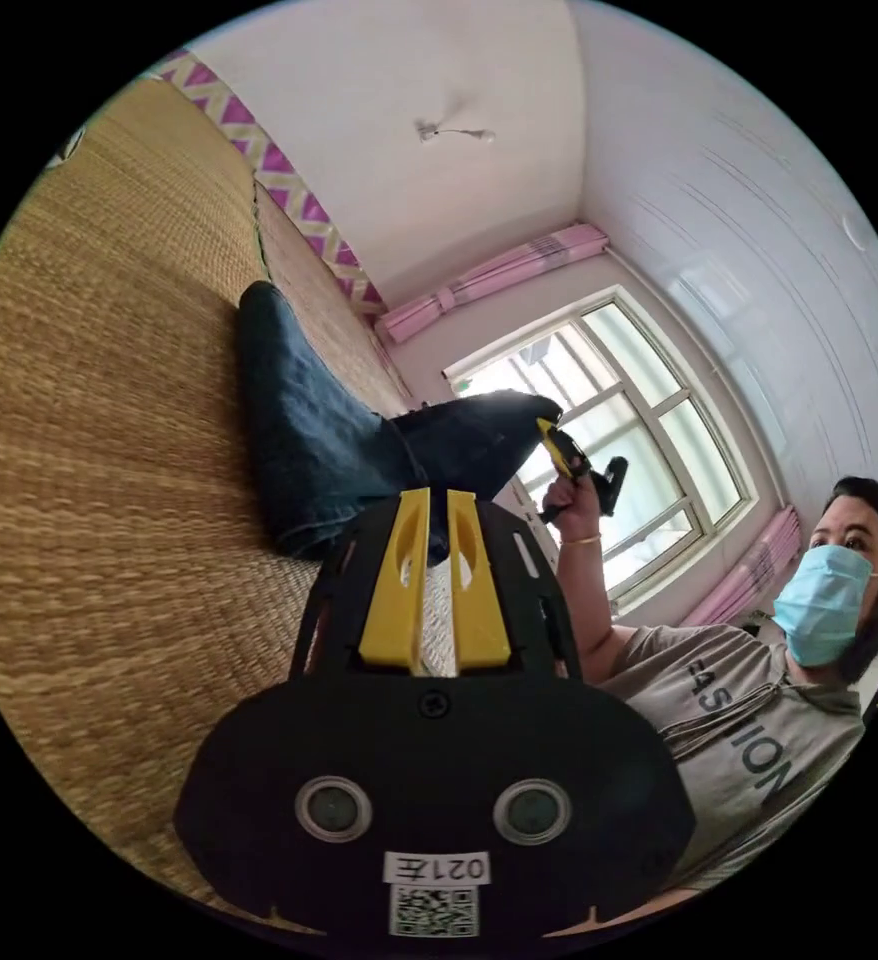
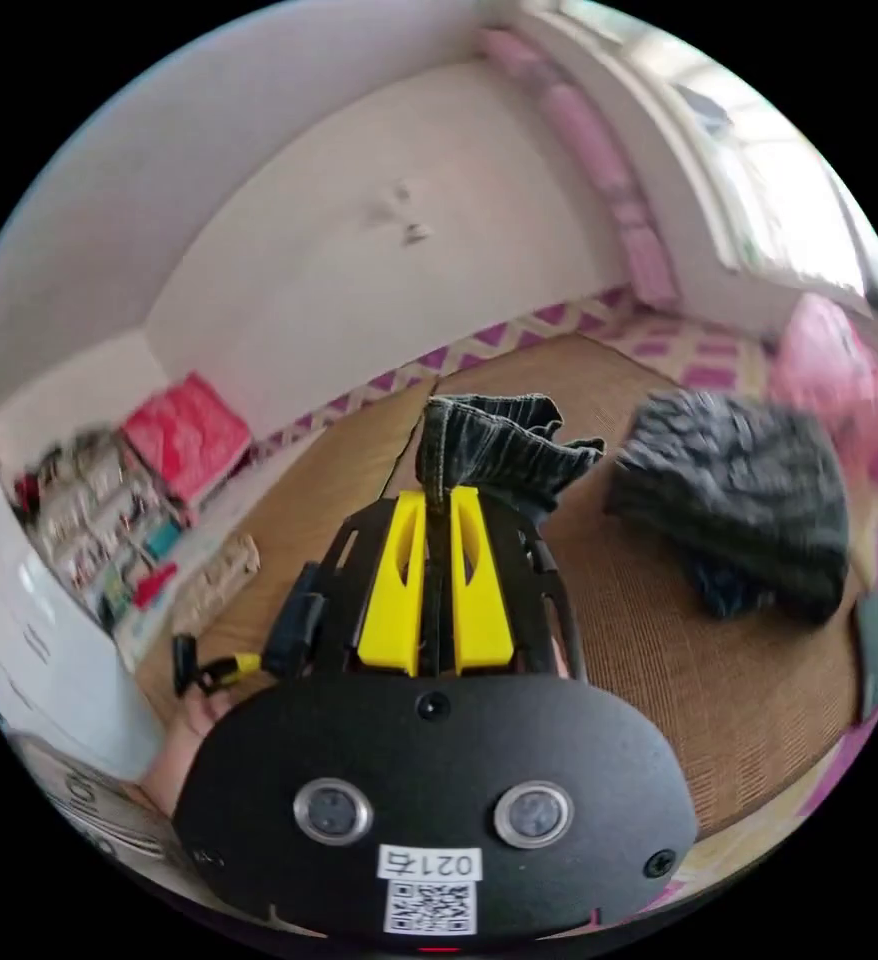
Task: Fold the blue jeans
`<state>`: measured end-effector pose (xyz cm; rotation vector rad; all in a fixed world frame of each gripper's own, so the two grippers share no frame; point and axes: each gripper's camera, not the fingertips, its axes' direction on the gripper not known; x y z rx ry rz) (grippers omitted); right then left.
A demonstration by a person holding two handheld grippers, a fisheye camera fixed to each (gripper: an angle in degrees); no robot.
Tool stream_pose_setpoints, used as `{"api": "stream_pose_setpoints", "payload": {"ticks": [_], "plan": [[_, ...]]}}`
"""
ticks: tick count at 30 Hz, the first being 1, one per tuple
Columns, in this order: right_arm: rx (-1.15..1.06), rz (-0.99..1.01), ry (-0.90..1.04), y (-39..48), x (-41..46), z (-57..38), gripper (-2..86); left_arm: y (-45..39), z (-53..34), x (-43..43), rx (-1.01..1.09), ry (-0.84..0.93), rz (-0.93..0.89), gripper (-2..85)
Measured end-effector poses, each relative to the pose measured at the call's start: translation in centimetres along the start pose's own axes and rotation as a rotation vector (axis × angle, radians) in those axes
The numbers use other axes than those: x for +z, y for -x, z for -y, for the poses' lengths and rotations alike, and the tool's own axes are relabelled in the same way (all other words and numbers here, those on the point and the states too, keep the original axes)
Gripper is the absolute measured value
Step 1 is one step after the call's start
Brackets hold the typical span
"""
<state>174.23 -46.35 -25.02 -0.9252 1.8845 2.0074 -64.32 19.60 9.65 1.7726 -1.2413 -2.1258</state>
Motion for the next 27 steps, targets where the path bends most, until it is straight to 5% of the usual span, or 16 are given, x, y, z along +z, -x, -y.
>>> {"api": "stream_pose_setpoints", "payload": {"ticks": [6,9,12,17,20,25,27], "plan": [[-0.666,-0.126,0.173,40.2,11.7,6.5,4.3,3.5,-2.0,-4.7,-0.023,-0.146,-0.225,-0.6],[-0.883,-0.149,0.345,52.1,21.5,2.5,4.2,4.0,-3.4,-8.3,0.011,-0.267,-0.258,-0.9],[-0.921,-0.137,0.470,57.3,27.2,0.7,4.1,4.7,-4.9,-10.9,0.012,-0.358,-0.238,-0.9],[-0.906,-0.147,0.285,64.1,25.0,2.7,4.0,5.7,-6.1,-11.4,0.023,-0.389,-0.267,-0.9],[-0.993,-0.108,0.426,66.5,31.9,-3.6,4.7,6.6,-6.8,-11.3,0.018,-0.390,-0.268,-0.8],[-0.893,-0.062,0.446,62.7,37.1,-12.1,7.1,8.4,-8.0,-10.2,-0.044,-0.354,-0.195,0.4],[-0.717,0.186,0.508,57.3,36.4,-13.6,7.8,9.0,-8.1,-8.5,-0.079,-0.303,-0.131,4.1]]}}
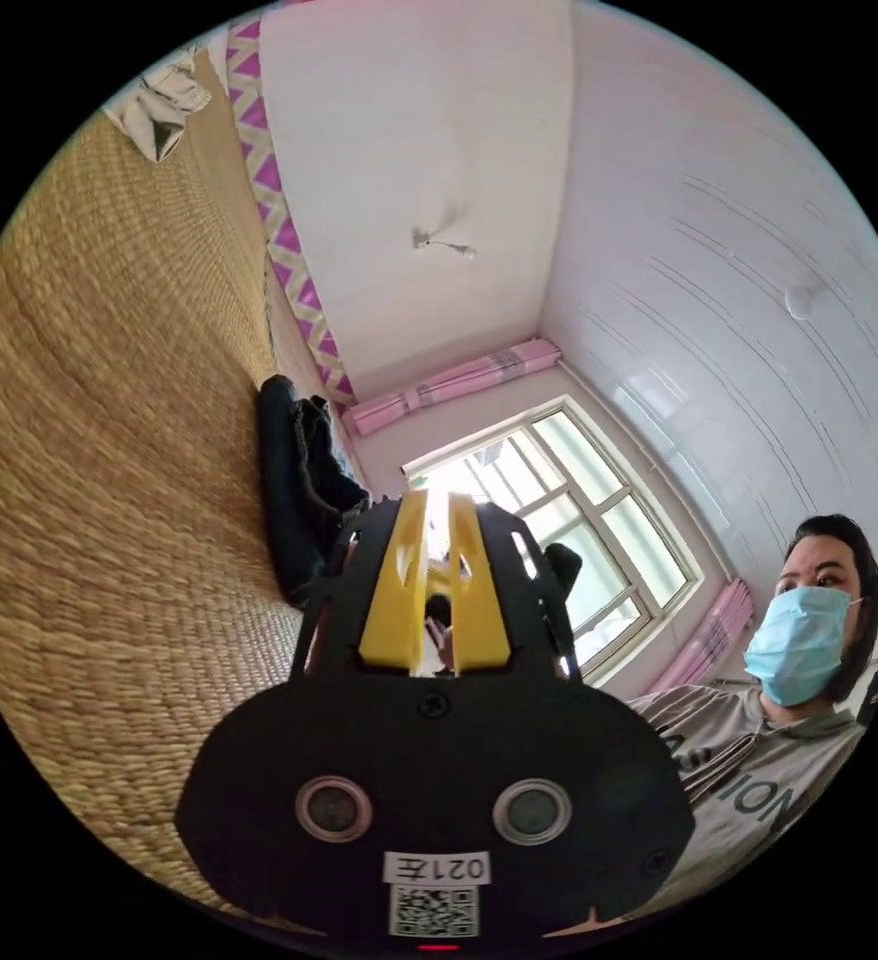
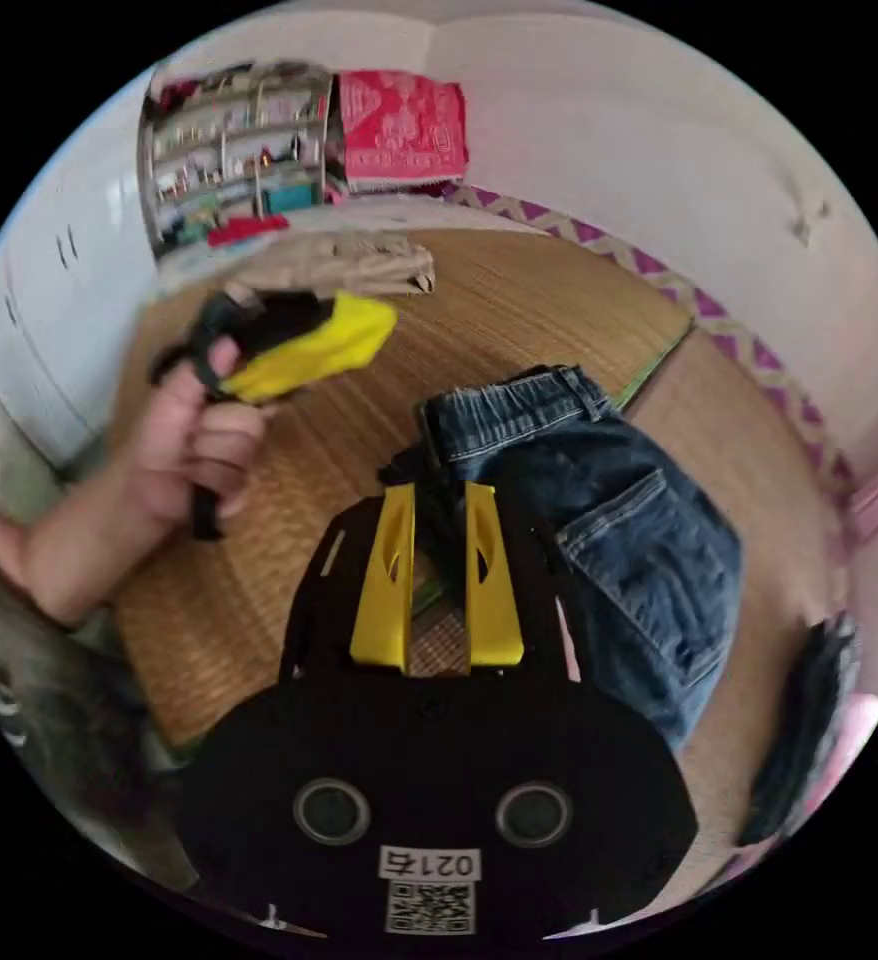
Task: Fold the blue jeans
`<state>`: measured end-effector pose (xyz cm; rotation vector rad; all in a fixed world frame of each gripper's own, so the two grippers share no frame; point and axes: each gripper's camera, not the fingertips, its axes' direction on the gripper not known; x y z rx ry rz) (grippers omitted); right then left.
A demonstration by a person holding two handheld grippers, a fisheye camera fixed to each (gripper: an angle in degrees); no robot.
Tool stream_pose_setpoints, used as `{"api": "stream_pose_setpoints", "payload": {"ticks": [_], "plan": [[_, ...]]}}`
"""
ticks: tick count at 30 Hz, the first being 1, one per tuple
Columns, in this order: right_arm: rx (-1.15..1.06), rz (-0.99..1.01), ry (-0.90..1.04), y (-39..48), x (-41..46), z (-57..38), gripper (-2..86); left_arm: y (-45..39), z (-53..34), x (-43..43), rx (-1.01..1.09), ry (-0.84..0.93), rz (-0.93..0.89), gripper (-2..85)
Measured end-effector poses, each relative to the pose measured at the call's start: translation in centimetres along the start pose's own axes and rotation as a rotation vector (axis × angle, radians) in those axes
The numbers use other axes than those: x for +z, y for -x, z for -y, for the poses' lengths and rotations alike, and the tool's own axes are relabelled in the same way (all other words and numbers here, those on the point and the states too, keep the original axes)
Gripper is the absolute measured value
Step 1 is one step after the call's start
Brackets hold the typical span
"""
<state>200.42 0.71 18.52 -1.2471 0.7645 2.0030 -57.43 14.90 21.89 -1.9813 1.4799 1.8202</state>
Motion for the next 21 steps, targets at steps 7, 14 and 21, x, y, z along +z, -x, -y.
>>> {"api": "stream_pose_setpoints", "payload": {"ticks": [7,14,21], "plan": [[0.439,-0.144,-0.107,-15.4,5.2,-23.6,9.1,-2.2,1.6,3.6,0.070,0.106,0.365,13.3],[0.842,0.356,0.025,-29.9,32.3,-49.1,14.9,3.8,5.4,10.7,-0.037,0.457,0.521,18.2],[0.936,0.864,-0.037,-32.6,59.5,-64.6,10.6,8.1,4.9,15.5,-0.120,0.578,0.540,10.9]]}}
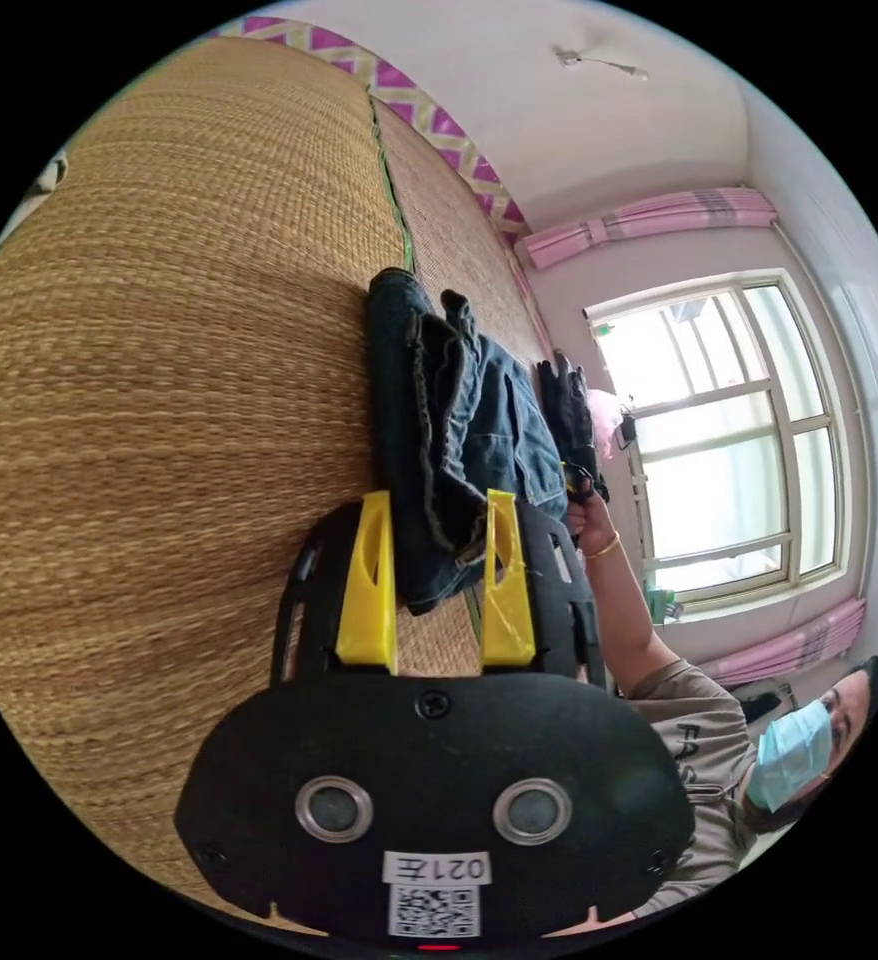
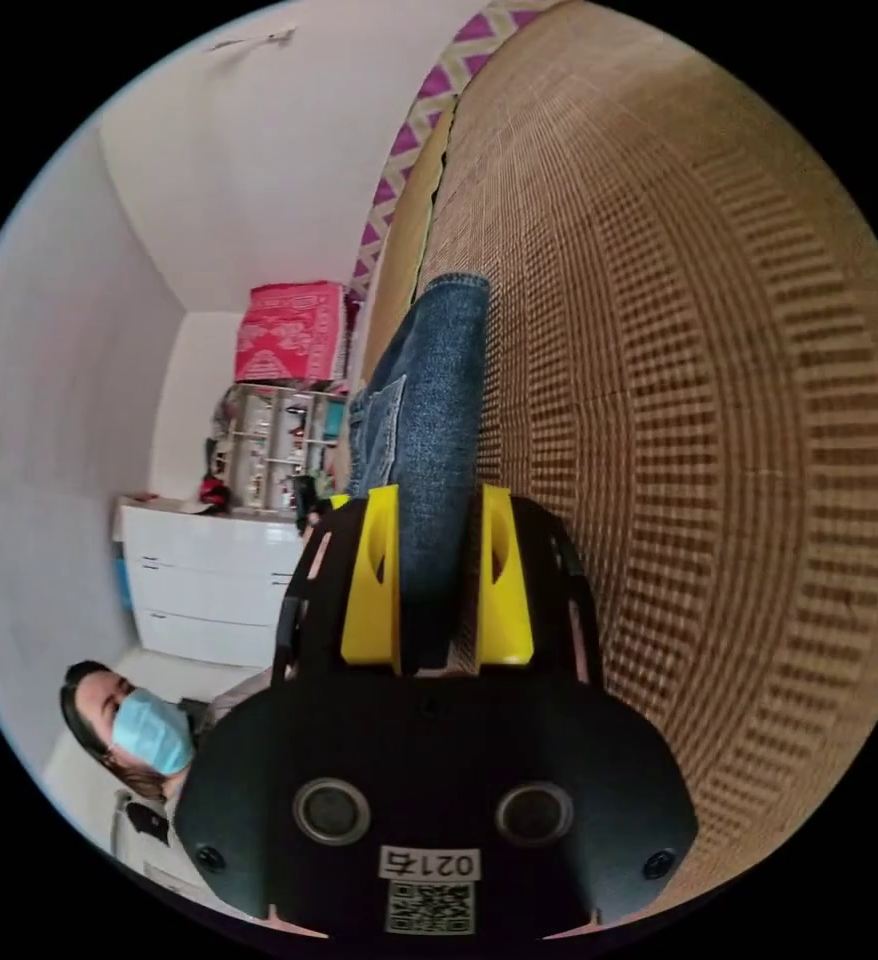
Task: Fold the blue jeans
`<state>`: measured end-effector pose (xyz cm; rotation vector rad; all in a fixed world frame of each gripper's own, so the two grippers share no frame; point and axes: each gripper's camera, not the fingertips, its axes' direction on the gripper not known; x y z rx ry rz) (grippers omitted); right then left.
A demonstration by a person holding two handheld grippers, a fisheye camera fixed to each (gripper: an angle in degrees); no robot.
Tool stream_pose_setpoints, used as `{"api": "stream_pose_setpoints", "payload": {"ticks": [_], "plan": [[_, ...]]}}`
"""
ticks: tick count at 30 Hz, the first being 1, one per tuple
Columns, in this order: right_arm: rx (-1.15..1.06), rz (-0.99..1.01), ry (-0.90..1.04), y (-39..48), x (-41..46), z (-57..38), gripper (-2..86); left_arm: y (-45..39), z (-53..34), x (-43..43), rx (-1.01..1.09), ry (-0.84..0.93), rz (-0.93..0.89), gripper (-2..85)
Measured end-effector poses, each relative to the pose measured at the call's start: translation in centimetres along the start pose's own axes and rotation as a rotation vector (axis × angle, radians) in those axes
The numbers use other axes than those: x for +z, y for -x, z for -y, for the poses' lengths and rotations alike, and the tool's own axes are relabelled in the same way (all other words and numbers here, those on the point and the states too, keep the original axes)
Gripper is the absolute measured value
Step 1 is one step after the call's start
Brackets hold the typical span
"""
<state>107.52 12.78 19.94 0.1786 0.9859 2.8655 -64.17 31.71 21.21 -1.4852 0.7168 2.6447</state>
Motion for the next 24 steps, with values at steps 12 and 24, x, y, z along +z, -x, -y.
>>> {"api": "stream_pose_setpoints", "payload": {"ticks": [12,24], "plan": [[-0.214,-0.046,-0.024,-7.7,8.7,5.9,5.7,0.8,-7.0,-11.5,0.084,-0.236,-0.237,4.5],[-0.637,0.098,0.139,20.2,38.8,36.4,6.2,9.4,-23.0,-50.6,0.067,-0.858,-0.045,4.9]]}}
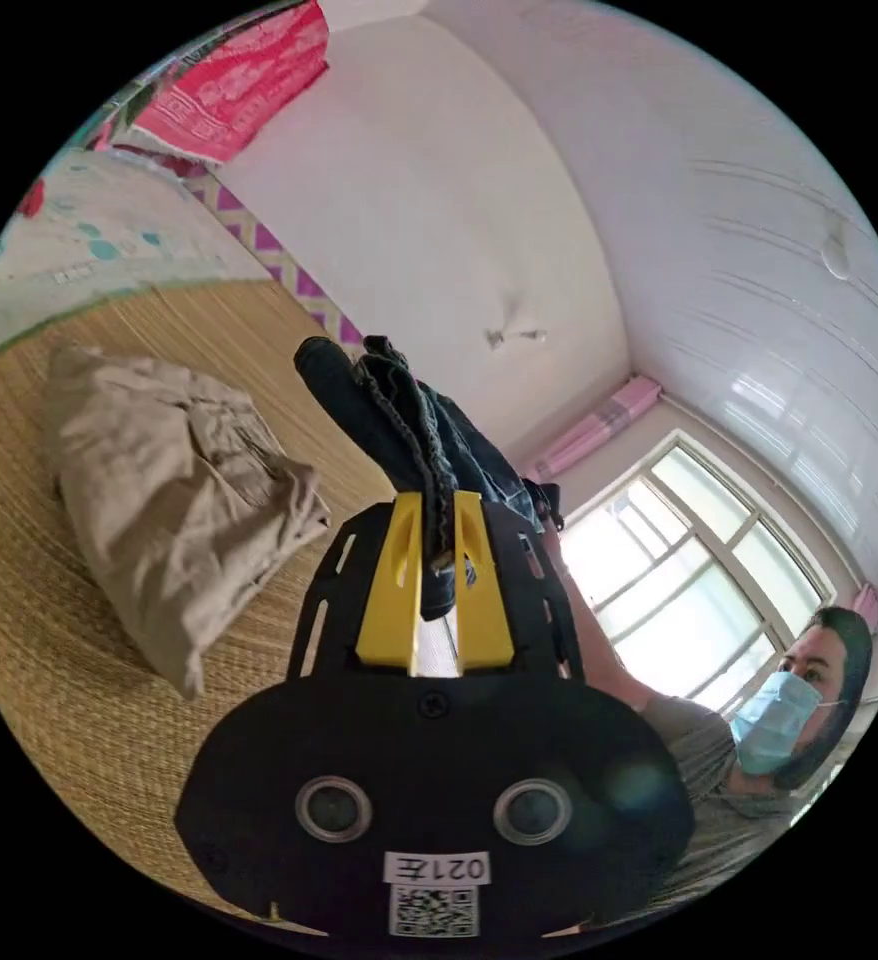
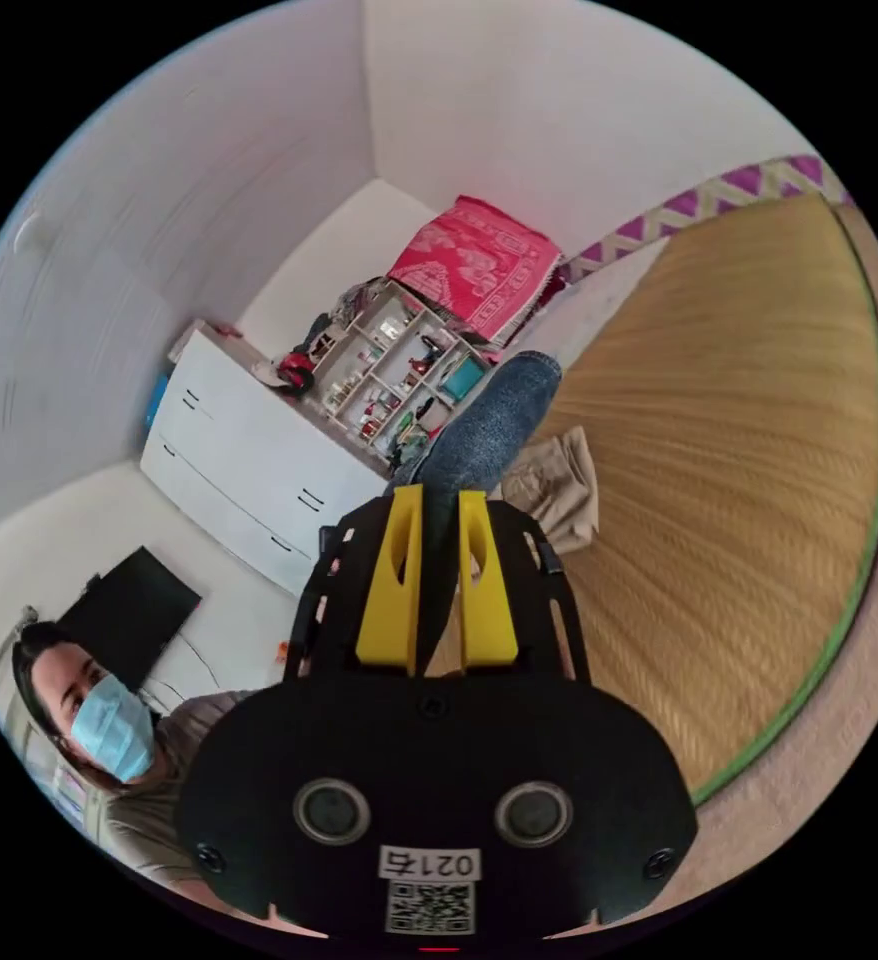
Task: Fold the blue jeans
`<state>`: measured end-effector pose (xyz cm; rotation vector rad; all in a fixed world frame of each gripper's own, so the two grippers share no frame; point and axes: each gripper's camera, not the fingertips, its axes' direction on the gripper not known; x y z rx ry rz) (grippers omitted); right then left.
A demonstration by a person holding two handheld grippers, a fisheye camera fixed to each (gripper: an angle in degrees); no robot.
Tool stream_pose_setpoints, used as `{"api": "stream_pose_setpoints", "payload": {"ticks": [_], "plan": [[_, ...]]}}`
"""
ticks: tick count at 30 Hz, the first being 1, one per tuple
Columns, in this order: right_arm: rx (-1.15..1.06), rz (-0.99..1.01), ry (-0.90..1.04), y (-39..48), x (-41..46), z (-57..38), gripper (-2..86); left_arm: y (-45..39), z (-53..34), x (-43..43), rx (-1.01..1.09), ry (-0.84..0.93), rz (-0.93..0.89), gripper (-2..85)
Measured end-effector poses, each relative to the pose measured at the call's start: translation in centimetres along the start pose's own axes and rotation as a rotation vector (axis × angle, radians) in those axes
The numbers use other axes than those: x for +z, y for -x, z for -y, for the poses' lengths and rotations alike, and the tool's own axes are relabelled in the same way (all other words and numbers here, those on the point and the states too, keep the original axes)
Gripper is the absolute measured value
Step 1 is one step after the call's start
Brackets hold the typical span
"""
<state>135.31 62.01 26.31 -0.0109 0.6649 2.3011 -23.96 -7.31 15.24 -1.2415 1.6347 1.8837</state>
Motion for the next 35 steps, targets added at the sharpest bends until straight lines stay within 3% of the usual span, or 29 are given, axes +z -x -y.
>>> {"api": "stream_pose_setpoints", "payload": {"ticks": [2,5,7,8,10,12,16,22,24,30,33,35], "plan": [[-0.021,-0.085,0.018,0.6,3.0,6.6,6.0,3.5,0.2,-2.9,-0.037,-0.091,0.079,5.3],[-0.035,-0.331,-0.059,1.4,3.2,12.2,4.8,14.5,-2.5,-4.6,-0.295,-0.142,0.230,6.4],[-0.060,-0.382,-0.003,1.5,2.3,13.2,3.9,21.4,-5.6,-5.4,-0.458,-0.145,0.159,6.2],[-0.070,-0.384,0.054,1.4,1.0,13.0,3.2,23.9,-7.5,-6.4,-0.503,-0.199,0.020,5.9],[-0.071,-0.391,0.127,1.5,-2.7,11.7,2.0,23.4,-8.6,-7.4,-0.469,-0.213,0.001,5.1],[-0.064,-0.414,0.157,2.6,-11.2,9.1,1.0,19.9,-9.4,-8.6,-0.388,-0.223,0.057,1.9],[-0.042,-0.453,0.168,6.9,-27.3,5.7,0.9,13.8,-11.2,-7.6,-0.246,-0.206,-0.033,-0.6],[-0.022,-0.691,0.097,20.6,-57.4,2.1,3.0,1.7,-17.0,3.8,-0.048,0.107,-0.140,-0.9],[-0.028,-0.914,0.066,27.4,-68.7,1.7,4.6,-1.1,-20.9,8.8,-0.055,0.184,-0.210,-0.9],[-0.099,-1.553,-0.021,43.8,-91.5,5.1,8.9,-4.1,-30.3,20.1,-0.148,0.323,-0.388,-0.9],[-0.078,-1.664,0.092,46.7,-98.9,10.0,12.0,-6.3,-29.5,19.1,-0.016,0.274,-0.440,-0.9],[-0.053,-1.678,0.178,47.1,-102.1,13.3,13.4,-5.6,-29.5,18.5,-0.051,0.236,-0.483,-0.9]]}}
